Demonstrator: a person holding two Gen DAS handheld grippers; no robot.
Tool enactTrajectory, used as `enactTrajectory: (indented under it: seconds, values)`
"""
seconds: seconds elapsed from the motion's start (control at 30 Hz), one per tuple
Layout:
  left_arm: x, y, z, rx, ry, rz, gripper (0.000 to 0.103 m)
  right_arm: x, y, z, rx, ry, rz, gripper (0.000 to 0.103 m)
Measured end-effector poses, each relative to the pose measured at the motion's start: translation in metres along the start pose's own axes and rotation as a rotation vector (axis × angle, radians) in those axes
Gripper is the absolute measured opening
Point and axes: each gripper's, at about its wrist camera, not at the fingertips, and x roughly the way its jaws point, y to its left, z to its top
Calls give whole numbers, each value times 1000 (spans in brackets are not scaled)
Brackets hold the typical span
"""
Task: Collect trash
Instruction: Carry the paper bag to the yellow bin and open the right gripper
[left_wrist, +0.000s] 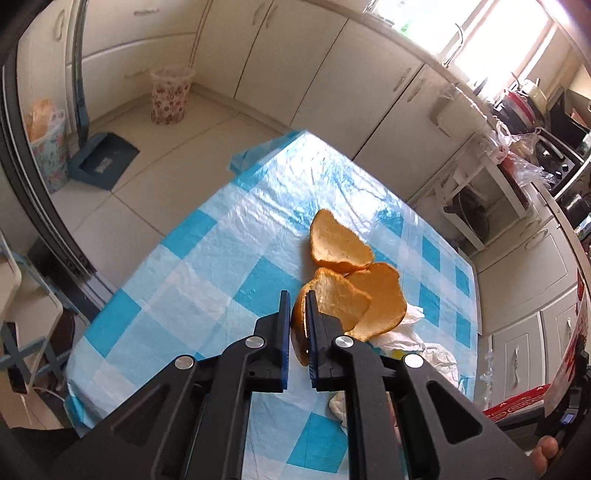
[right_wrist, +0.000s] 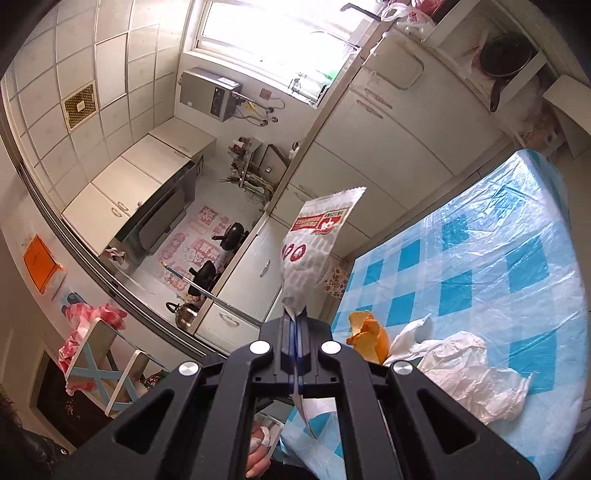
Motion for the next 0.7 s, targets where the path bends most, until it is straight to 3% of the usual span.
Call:
enactTrajectory:
  seconds: [0.1, 0.43, 0.7]
  values:
    - [-12, -9, -1, 40, -29, -40, 8, -23, 1, 3, -5, -42, -16, 2]
    - [-21, -45, -26, 107, 23, -179, 8, -102, -1, 1, -24, -167, -136, 2]
    - [-33, -108, -65, 208, 83, -304, 8, -160, -18, -8, -28, -211, -345, 2]
